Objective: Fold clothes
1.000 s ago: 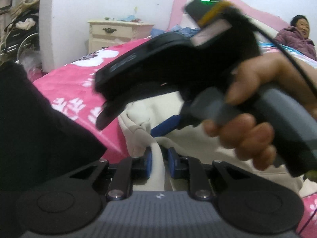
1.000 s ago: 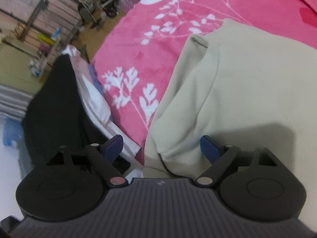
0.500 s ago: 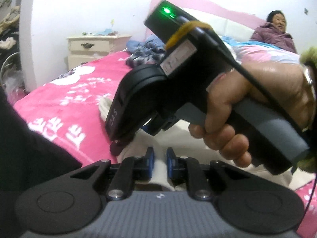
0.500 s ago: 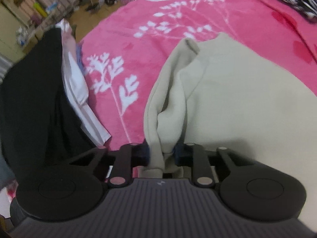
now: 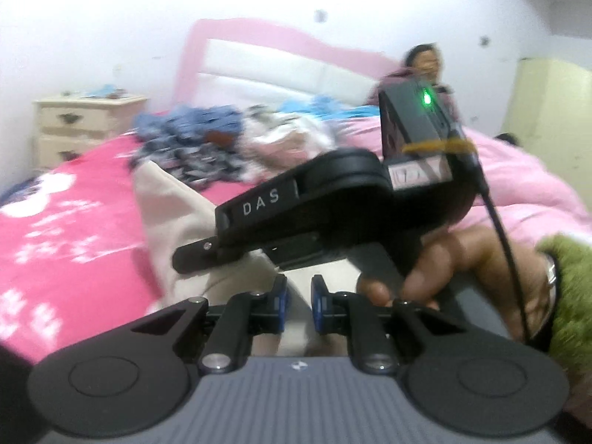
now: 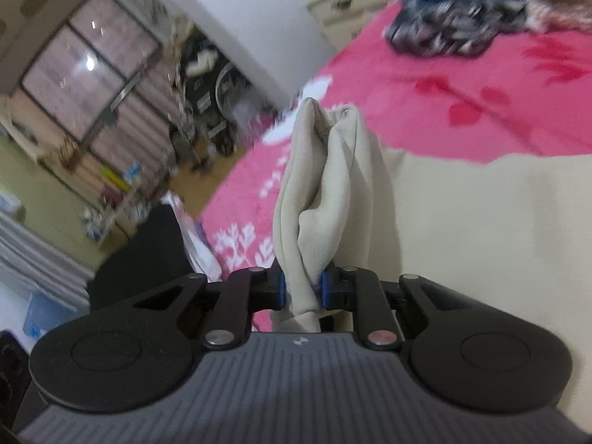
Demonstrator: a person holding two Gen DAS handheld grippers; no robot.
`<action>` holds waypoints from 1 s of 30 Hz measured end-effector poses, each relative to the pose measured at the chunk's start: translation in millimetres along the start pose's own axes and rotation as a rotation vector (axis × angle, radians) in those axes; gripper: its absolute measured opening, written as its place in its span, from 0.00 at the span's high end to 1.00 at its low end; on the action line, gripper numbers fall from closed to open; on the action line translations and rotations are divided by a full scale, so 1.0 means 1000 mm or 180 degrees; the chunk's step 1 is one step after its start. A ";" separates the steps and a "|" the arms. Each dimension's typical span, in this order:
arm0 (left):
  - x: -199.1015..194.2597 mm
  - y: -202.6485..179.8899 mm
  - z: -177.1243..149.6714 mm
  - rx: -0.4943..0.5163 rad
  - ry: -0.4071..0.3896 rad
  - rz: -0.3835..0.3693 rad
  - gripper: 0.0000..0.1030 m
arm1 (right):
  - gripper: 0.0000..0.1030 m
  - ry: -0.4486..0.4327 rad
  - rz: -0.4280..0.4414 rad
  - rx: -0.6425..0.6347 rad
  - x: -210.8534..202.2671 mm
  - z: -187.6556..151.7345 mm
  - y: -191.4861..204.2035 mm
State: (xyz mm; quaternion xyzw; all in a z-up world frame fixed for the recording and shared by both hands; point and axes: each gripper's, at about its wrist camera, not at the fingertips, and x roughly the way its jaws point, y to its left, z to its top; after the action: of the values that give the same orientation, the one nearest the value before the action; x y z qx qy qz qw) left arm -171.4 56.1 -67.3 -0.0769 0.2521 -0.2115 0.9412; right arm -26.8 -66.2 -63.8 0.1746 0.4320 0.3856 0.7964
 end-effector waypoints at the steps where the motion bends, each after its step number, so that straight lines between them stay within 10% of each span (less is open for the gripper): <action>1: 0.004 -0.006 0.003 0.0026 0.0017 -0.0089 0.86 | 0.86 -0.0061 -0.0006 -0.0001 -0.009 -0.001 -0.003; 14: 0.066 -0.081 0.034 0.0244 0.0413 -0.1025 0.77 | 0.86 -0.0745 -0.0007 0.0507 -0.112 -0.020 -0.080; 19: 0.071 -0.067 0.044 -0.0253 0.0359 -0.1014 0.44 | 0.86 -0.0829 -0.0078 0.0817 -0.139 -0.033 -0.126; 25: 0.077 -0.050 0.056 -0.0825 0.0304 -0.0979 0.42 | 0.86 -0.0847 -0.0100 0.0924 -0.150 -0.038 -0.150; 30: 0.106 -0.053 0.041 -0.0598 0.0618 -0.0536 0.45 | 0.86 -0.0873 -0.0108 0.0996 -0.159 -0.042 -0.168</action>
State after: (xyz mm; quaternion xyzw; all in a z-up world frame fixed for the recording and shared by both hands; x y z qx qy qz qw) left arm -86.9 -36.2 -65.7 -0.1647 0.3533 -0.2716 0.8799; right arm -35.7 -298.5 -102.2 0.3398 0.3770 0.2729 0.8173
